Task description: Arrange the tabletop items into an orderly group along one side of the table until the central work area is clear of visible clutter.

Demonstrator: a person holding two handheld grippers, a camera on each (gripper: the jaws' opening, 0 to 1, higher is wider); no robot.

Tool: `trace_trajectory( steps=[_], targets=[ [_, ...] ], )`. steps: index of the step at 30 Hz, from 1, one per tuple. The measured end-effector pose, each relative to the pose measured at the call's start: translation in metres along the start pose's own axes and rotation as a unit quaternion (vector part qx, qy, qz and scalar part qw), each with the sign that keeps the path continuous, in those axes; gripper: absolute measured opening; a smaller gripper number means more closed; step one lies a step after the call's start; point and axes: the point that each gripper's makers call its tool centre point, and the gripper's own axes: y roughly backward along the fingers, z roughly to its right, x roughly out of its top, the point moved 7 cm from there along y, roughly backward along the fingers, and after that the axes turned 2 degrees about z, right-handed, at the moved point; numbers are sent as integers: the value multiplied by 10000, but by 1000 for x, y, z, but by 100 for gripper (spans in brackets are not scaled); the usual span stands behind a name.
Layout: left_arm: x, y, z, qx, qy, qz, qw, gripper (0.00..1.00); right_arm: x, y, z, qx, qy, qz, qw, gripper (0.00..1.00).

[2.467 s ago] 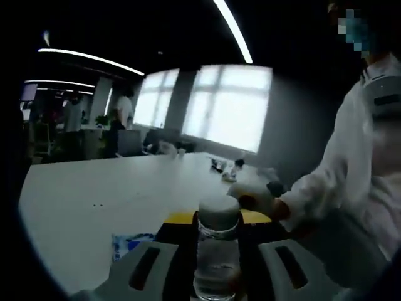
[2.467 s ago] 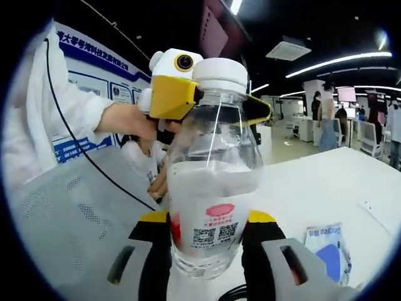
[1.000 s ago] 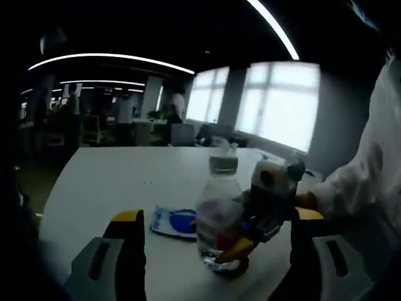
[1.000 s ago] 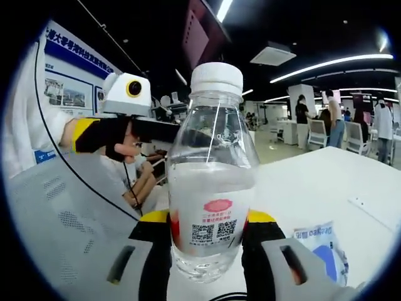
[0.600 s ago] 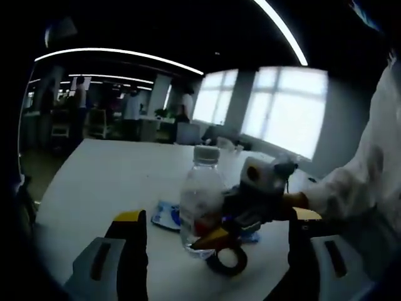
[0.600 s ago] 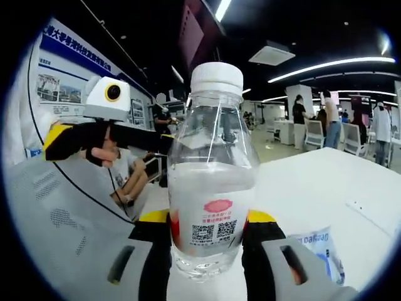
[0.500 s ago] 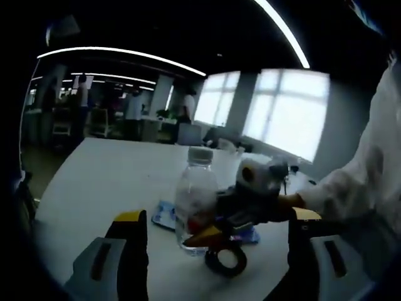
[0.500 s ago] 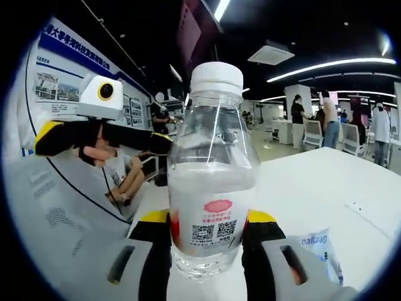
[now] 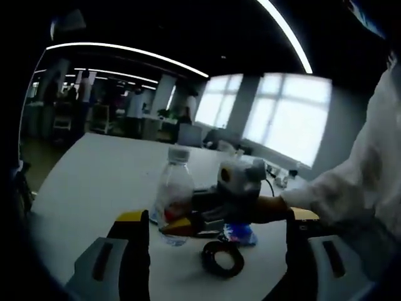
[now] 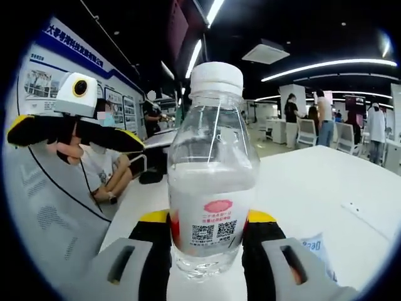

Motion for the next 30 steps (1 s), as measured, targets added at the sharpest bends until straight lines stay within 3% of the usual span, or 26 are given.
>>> trace_trajectory(
  steps=[13,30],
  targets=[
    [-1,-1,2,-1,180,66,9998,85,-17,-19,31,-154,-229,43,9996,40],
    [-1,-2,1,-5,371,150,9992,82,-28,-26,39,-204,-162,-89,9996,40]
  ],
)
